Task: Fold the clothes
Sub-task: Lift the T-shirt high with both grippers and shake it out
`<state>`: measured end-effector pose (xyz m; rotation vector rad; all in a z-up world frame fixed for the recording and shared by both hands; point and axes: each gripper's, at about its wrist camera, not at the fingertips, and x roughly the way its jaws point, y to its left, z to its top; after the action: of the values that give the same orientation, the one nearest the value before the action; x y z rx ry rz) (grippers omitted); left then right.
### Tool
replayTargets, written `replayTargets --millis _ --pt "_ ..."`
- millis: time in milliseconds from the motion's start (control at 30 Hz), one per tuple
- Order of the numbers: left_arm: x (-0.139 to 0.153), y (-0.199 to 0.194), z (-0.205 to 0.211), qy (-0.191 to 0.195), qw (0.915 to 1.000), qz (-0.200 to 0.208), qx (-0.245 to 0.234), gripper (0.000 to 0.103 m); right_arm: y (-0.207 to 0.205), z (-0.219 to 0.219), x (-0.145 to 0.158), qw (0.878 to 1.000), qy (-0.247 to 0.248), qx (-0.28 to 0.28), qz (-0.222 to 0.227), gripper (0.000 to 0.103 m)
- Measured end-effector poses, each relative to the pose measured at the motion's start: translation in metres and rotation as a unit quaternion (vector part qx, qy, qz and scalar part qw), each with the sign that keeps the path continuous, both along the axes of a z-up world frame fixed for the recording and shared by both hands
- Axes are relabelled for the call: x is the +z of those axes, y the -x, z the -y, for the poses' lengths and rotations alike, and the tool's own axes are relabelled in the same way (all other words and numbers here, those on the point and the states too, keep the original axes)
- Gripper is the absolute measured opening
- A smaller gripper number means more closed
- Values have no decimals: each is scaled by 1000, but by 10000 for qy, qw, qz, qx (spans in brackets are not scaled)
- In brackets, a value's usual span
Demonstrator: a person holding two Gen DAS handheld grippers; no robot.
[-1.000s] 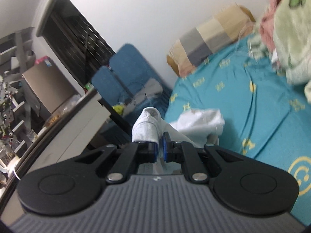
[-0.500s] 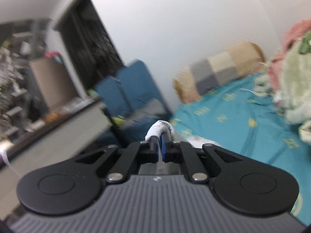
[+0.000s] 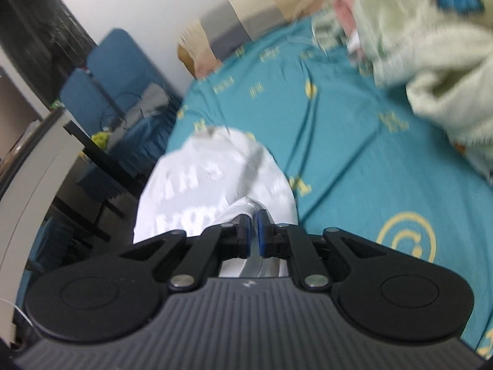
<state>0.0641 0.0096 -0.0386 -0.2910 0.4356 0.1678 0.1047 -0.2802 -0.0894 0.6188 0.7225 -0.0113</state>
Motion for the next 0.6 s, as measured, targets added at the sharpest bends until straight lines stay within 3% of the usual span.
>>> replayTargets --millis 167,233,300,400,500,600 --pt "3 -2 -2 142 9999 -57 -28 11 -7 -16 -18 9963 99 431 -734 12" --pt "2 -4 -4 163 9998 -111 6 11 -10 -31 -26 9910 517 717 -1010 26" --pt "2 -5 -6 210 9997 -143 35 11 -10 -41 -34 9875 734 814 -1130 30" --pt "3 -5 -8 253 9996 -130 77 11 -11 -42 -40 9888 799 641 -1085 30" --pt "4 -6 -10 292 9995 -100 116 11 -3 -40 -31 9935 880 326 -639 29" --pt "10 -7 -16 513 9985 -105 134 10 4 -37 -18 9929 1143 -73 -313 7"
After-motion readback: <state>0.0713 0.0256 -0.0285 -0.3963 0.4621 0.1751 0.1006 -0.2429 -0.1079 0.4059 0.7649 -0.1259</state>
